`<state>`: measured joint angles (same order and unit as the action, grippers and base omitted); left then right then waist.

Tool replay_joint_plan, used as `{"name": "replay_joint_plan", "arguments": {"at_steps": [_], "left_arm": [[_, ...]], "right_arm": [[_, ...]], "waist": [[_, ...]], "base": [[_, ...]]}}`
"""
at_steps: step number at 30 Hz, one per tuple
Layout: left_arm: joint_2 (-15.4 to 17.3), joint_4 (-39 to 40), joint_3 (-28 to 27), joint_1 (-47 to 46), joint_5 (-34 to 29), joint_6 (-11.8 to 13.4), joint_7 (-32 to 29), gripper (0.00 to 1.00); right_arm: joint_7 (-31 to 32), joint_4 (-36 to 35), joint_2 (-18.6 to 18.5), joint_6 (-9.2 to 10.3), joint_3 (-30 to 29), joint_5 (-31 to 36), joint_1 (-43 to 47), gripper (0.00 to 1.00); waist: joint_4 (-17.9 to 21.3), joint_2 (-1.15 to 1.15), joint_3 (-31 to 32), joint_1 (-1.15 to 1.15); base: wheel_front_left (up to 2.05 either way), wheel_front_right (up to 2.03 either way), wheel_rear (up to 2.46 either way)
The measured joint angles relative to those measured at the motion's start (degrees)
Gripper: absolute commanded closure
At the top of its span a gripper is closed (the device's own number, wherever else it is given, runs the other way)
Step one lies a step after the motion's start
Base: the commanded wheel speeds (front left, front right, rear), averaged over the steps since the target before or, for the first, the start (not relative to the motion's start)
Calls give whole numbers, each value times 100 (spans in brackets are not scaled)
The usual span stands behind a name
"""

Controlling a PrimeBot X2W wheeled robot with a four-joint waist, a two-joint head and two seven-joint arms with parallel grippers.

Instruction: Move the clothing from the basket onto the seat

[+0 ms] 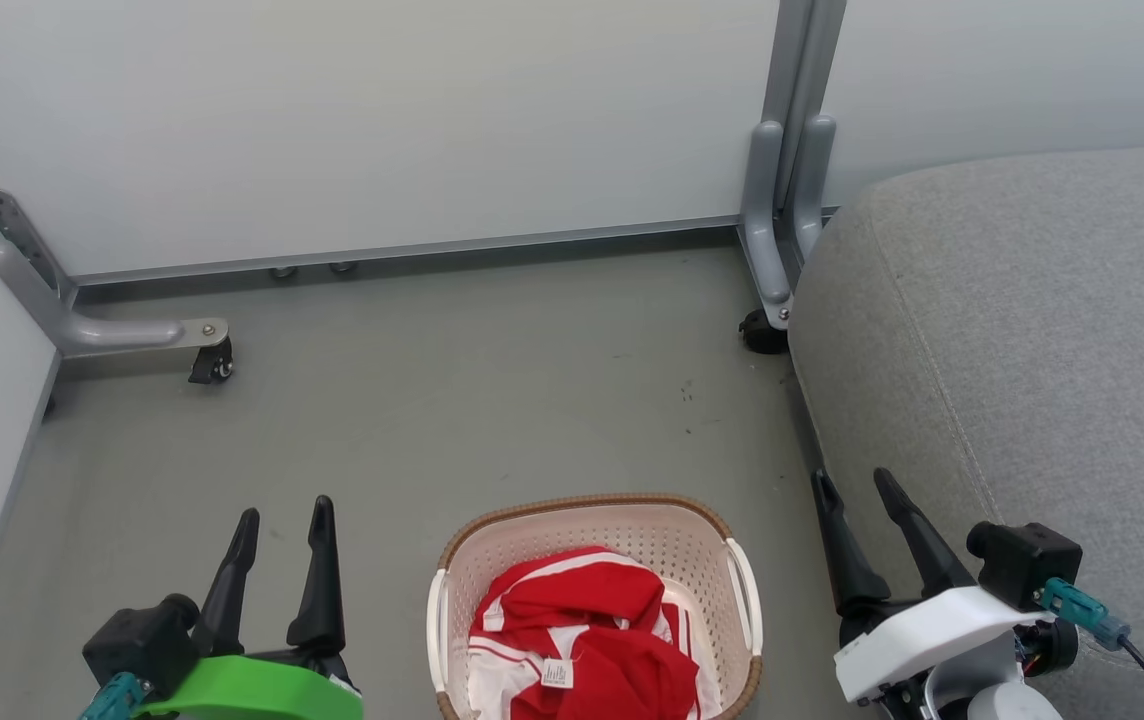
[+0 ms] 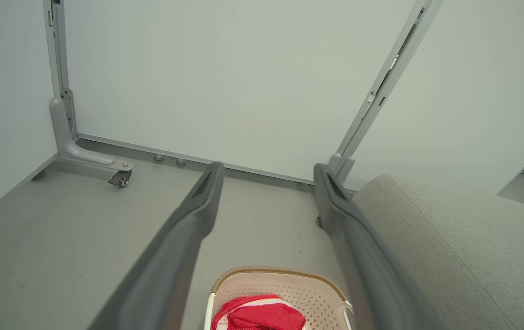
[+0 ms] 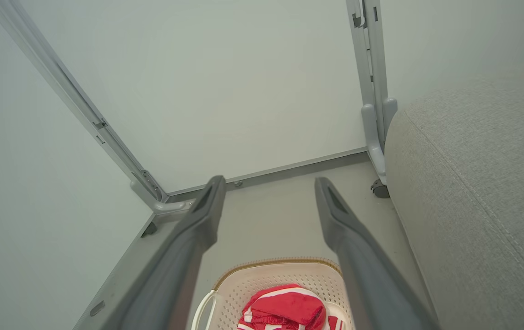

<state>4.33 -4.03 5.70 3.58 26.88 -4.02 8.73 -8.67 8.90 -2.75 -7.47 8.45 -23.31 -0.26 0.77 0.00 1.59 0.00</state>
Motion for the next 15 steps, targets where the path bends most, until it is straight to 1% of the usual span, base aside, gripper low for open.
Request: {"name": "replay_joint_plan", "arguments": {"at_steps": [15], "left_arm": [[32,49,201,55,-805,8,197,0]], "right_arm": [[-205,-96,5,0,-107,742,49,0]], "waist": [[15,0,-14,0]], "base": [[0,0,0]]}}
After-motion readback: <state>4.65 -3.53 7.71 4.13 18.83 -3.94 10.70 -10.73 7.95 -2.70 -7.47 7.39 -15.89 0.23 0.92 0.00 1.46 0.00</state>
